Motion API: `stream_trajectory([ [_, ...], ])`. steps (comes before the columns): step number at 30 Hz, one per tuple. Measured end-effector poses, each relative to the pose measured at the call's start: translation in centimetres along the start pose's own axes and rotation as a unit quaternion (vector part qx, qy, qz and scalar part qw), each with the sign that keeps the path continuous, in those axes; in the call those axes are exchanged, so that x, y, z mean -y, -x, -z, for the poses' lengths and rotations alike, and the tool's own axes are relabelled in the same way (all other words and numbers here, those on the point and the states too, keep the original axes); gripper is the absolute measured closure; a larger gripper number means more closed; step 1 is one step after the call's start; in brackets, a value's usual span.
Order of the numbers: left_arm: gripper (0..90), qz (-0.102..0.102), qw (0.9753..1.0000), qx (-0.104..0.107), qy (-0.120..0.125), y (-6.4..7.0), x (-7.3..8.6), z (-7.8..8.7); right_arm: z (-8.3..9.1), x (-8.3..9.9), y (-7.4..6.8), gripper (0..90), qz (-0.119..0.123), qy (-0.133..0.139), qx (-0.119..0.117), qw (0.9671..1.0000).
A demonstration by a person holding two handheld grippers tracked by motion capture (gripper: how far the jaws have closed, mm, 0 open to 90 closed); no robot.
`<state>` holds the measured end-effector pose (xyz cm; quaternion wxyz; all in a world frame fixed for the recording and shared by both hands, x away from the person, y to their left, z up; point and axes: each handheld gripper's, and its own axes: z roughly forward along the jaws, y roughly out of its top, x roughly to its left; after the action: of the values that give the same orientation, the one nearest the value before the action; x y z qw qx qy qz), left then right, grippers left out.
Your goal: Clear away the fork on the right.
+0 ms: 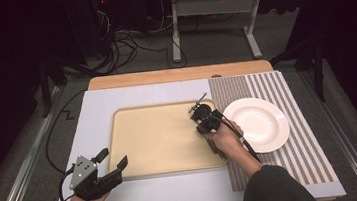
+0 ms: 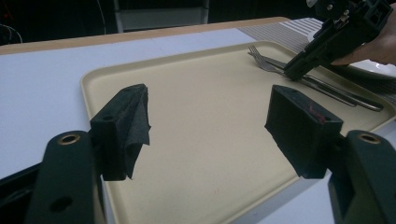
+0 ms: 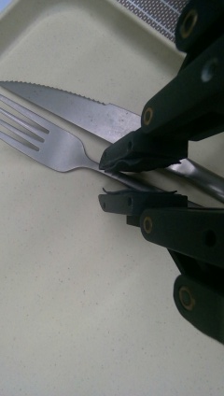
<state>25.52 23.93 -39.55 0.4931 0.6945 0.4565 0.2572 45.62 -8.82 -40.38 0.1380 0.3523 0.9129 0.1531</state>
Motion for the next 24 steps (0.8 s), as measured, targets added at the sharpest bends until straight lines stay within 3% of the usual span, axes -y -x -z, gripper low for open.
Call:
stream_trajectory([
  [13,33.7,-0.016,0.9997,-0.02,0.005,0.5,0.1,-0.1,0.0,0.1,0.3,73.8,-0.008,0.005,-0.011,0.9999],
  [14,33.7,-0.015,0.9996,-0.022,0.007,0.5,0.1,-0.2,0.0,0.1,0.4,73.3,-0.001,0.008,-0.011,0.9999],
  [24,33.6,-0.019,0.9994,-0.024,0.014,0.5,0.2,-0.3,1.0,0.5,0.4,68.5,-0.01,0.024,-0.02,0.9995],
])
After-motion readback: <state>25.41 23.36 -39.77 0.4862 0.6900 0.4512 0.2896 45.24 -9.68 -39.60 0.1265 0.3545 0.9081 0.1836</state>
